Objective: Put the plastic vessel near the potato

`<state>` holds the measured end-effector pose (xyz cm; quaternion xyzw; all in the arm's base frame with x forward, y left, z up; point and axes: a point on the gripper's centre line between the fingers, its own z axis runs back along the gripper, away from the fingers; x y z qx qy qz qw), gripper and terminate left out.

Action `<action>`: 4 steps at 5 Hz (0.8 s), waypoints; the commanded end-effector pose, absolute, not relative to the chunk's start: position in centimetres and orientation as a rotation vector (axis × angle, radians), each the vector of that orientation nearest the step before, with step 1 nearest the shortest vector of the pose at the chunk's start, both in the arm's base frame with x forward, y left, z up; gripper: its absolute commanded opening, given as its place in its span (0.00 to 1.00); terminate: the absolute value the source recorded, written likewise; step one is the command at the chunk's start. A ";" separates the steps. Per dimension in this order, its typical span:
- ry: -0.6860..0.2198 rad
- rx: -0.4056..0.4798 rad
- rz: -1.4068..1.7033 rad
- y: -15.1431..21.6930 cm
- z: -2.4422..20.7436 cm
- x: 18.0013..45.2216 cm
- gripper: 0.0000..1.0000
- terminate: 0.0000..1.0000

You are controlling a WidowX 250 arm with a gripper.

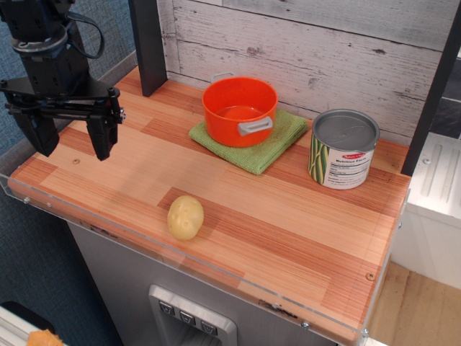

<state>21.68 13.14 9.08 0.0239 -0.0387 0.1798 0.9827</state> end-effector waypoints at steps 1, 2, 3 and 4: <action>-0.078 0.048 0.362 13.1 9.1 21.7 1.00 0.00; -0.142 0.073 0.523 13.1 9.7 23.7 1.00 0.00; -0.200 0.076 0.629 12.4 10.7 26.3 1.00 0.00; -0.284 0.042 0.799 11.6 11.6 29.0 1.00 0.00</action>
